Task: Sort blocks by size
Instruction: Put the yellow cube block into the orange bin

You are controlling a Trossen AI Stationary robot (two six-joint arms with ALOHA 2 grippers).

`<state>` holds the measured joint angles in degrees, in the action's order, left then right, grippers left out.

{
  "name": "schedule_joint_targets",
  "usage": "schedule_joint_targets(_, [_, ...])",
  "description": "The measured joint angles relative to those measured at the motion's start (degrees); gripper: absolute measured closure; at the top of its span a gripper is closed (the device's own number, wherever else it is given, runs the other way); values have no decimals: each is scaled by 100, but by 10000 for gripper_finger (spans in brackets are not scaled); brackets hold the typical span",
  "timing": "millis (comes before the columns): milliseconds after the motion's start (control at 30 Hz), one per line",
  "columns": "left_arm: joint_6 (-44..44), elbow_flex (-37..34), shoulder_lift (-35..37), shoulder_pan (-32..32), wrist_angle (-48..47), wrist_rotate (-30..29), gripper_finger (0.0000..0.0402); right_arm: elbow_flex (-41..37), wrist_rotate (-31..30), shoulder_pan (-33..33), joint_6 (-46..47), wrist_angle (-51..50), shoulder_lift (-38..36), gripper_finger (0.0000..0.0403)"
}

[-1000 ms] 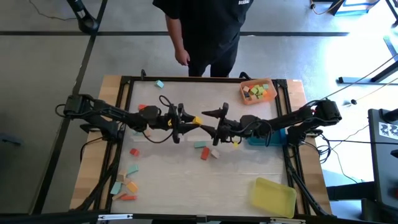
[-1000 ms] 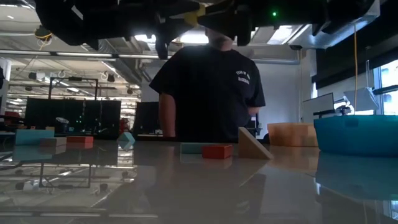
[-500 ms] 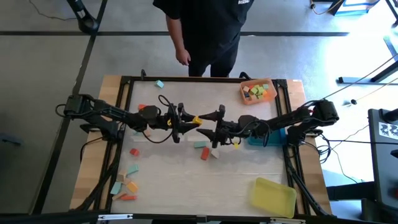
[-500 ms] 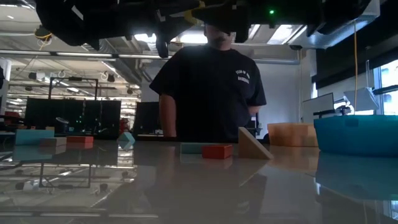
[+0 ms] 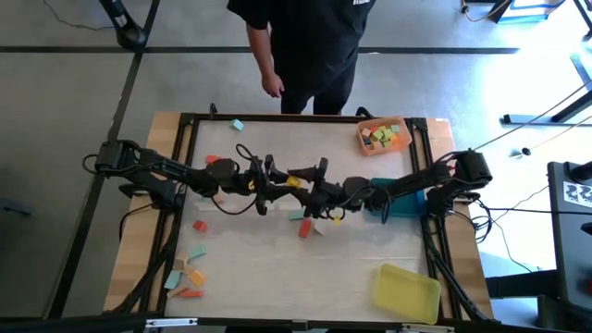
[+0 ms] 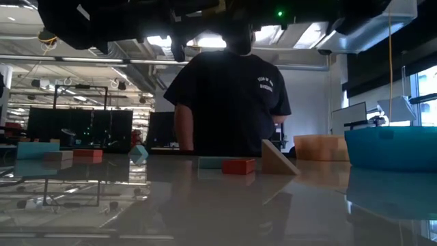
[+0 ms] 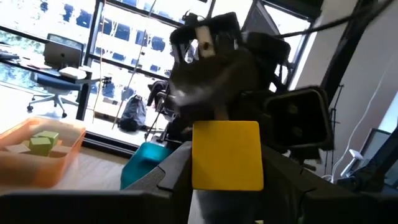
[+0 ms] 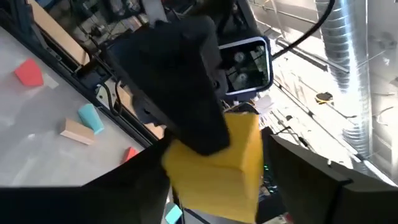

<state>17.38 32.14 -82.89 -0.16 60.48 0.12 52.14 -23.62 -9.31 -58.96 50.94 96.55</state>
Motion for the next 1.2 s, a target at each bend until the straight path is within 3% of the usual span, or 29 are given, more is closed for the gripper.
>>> schedule_joint_targets(233, [23, 0, 0, 0, -1, 25, 270, 0, -675, -321, -562, 18, 0, 218])
schedule_joint_targets(433, [192, 0, 0, 19, 10, -31, 270, 0, -720, -305, -582, 2, -2, 263])
schedule_joint_targets(633, [352, 0, 2, 105, -84, -10, 263, -2, -722, -298, -445, -21, -2, 261])
schedule_joint_targets(867, [99, 3, 99, 217, -443, 308, 201, -7, -816, -310, -218, -117, -48, 266])
schedule_joint_targets(1200, [-493, 7, 1199, 455, -2582, 331, 185, -7, -1504, -311, 48, -934, -557, 266])
